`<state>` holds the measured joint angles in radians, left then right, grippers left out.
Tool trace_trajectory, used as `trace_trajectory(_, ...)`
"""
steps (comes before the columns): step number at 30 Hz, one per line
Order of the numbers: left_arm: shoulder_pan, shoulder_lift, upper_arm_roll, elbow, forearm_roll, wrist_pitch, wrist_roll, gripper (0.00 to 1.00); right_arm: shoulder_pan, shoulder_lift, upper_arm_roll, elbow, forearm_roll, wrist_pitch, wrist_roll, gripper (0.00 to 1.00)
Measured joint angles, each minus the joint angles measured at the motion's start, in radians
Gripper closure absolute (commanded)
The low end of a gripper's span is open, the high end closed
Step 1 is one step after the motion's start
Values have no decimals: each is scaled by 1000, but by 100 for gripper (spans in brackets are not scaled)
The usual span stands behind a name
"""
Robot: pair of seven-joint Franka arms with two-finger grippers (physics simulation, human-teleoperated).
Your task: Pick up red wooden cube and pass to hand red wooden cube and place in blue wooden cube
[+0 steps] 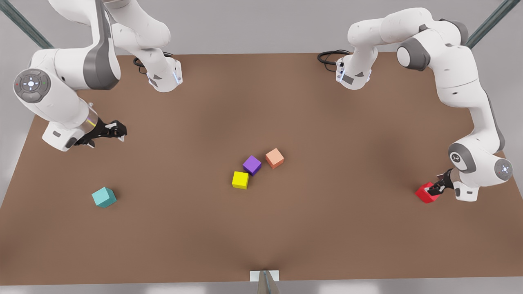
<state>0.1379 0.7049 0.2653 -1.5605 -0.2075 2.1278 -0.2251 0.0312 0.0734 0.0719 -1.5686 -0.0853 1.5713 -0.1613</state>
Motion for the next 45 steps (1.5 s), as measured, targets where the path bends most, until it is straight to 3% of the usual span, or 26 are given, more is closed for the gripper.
trace_trajectory(24,-17,123,-9,1,-15,188,-130,0,-1,4,4,-32,-5,5,-17,0)
trace_trajectory(25,-17,126,-10,1,-17,191,-132,5,-1,4,4,-32,-5,5,-17,0)
trace_trajectory(26,-18,129,-10,2,-17,194,-136,23,-1,4,5,-33,-5,5,-17,0)
trace_trajectory(27,-19,131,-11,2,-16,196,-140,33,0,4,5,-34,-5,5,-18,0)
trace_trajectory(29,-22,132,-11,2,-13,201,-148,38,0,4,5,-37,-5,6,-18,0)
trace_trajectory(35,-25,95,-42,7,-27,196,-169,38,-1,4,5,-43,-5,7,-20,0)
trace_trajectory(38,-21,63,-166,86,-48,140,-179,38,-1,4,5,-44,-5,7,-21,0)
trace_trajectory(41,-19,59,-410,315,-68,-64,-190,35,-1,4,5,-44,-5,8,-21,0)
trace_trajectory(45,-22,100,-704,416,-210,-285,-173,35,-1,5,5,-44,-5,10,-22,0)
